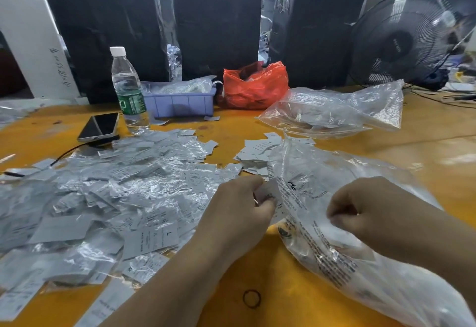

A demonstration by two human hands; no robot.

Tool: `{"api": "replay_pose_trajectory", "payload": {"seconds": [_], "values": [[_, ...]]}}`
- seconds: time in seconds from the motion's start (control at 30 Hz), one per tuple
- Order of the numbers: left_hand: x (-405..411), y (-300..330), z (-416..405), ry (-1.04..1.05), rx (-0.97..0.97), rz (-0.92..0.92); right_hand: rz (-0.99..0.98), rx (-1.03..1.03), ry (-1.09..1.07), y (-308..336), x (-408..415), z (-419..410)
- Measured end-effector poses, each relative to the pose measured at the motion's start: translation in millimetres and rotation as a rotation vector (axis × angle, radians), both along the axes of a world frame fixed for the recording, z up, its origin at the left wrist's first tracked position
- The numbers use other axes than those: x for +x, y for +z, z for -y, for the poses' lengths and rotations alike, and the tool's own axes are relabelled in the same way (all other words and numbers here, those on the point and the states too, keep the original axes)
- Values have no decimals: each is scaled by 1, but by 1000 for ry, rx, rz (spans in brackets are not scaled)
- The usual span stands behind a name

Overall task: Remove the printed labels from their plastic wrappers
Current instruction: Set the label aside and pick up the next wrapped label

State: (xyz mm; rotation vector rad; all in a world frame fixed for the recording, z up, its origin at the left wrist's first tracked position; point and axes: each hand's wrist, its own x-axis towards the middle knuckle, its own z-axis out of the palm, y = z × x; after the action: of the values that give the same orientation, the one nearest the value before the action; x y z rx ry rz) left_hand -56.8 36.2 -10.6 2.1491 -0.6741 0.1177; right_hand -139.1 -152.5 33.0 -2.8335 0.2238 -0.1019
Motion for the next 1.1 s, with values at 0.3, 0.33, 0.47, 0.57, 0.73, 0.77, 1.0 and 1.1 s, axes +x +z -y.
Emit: {"api": "replay_pose_trajectory", "payload": {"seconds": [0.3, 0.33, 0.47, 0.57, 0.73, 0.77, 1.0, 1.1], "values": [[4, 11, -8, 69, -188, 13, 356, 388, 71, 10, 11, -6], [5, 16, -10, 80, -232, 9, 384, 519, 89, 13, 13, -11], [15, 37, -27, 120, -416, -31, 420, 1008, 132, 24, 28, -41], [25, 50, -49, 129, -486, -56, 433, 1199, 118, 25, 48, -69], [29, 41, -87, 203, -515, -113, 291, 1544, 62, 17, 86, -114], [29, 36, -94, 216, -532, -122, 267, 1597, 74, 14, 93, -122], [31, 22, -109, 281, -592, -33, 270, 1505, 72, -11, 110, -138], [27, 20, -100, 273, -549, -23, 312, 1542, 86, -16, 110, -135]]}}
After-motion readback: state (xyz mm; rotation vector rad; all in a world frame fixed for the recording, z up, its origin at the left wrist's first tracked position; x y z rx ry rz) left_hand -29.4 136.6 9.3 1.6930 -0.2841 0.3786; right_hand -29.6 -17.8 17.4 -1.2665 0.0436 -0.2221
